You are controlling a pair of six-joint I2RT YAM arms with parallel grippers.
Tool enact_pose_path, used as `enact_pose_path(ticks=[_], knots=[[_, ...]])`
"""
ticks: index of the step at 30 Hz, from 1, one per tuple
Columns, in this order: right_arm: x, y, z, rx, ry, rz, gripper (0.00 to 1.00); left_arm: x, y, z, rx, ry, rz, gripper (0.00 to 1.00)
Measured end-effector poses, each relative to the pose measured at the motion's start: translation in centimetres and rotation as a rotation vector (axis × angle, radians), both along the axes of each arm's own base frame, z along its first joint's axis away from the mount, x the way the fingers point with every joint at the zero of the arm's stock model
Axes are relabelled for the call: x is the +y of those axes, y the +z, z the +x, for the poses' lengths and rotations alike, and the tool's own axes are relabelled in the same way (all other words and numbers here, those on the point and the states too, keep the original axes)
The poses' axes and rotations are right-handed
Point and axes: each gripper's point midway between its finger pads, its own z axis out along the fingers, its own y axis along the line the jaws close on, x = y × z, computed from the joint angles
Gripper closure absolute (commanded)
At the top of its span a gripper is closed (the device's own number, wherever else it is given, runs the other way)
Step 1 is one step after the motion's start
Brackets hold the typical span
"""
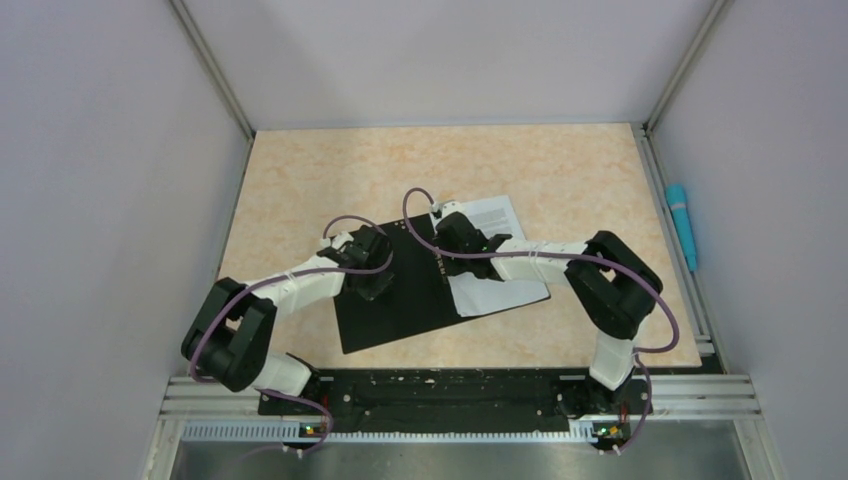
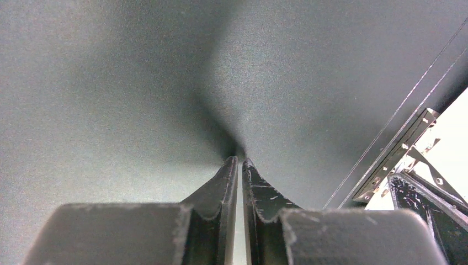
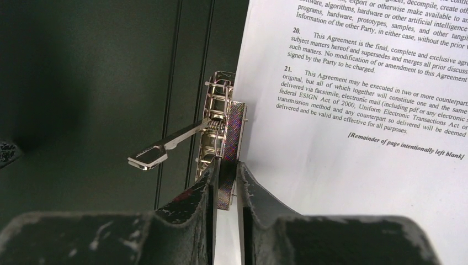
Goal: Put the files into the folder
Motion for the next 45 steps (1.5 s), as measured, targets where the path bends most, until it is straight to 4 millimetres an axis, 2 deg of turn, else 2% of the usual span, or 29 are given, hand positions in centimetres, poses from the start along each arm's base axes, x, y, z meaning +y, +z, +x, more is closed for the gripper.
enact_pose_path(ticks=[8, 17, 25, 30, 33, 36, 40, 45], knots=[[-0.2, 0.2, -0.9, 0.032, 0.031, -0.008, 0.77, 0.0, 0.0, 0.1, 0.000, 0.000, 0.001, 0.87], [-0.6, 2.0, -1.6, 0.032, 0.038, 0.004, 0.74, -0.1, 0.0, 0.2, 0.000, 0.000, 0.001, 0.87], [-0.8, 6.2, -1.9, -0.014, 0.047, 0.029, 0.74, -0.1, 0.0, 0.2, -0.001, 0.000, 0.003, 0.87], [1.1, 9.4, -1.4, -0.069, 0.085, 0.024, 0.76, 0.0, 0.0, 0.3, -0.003, 0.003, 0.006, 0.86], [2.6, 10.6, -0.6, -0.097, 0.100, 0.020, 0.77, 0.1, 0.0, 0.3, -0.004, 0.004, 0.009, 0.85], [3.2, 10.0, -0.1, -0.093, 0.112, -0.019, 0.79, 0.1, 0.0, 0.3, -0.007, 0.005, 0.009, 0.79], [2.9, 7.9, -0.3, -0.055, 0.131, -0.102, 0.80, 0.3, 0.3, 0.5, -0.026, -0.005, 0.019, 0.67], [2.9, 7.0, -0.5, -0.041, 0.158, -0.157, 0.81, 1.7, 0.8, -0.1, -0.036, -0.016, 0.082, 0.64]])
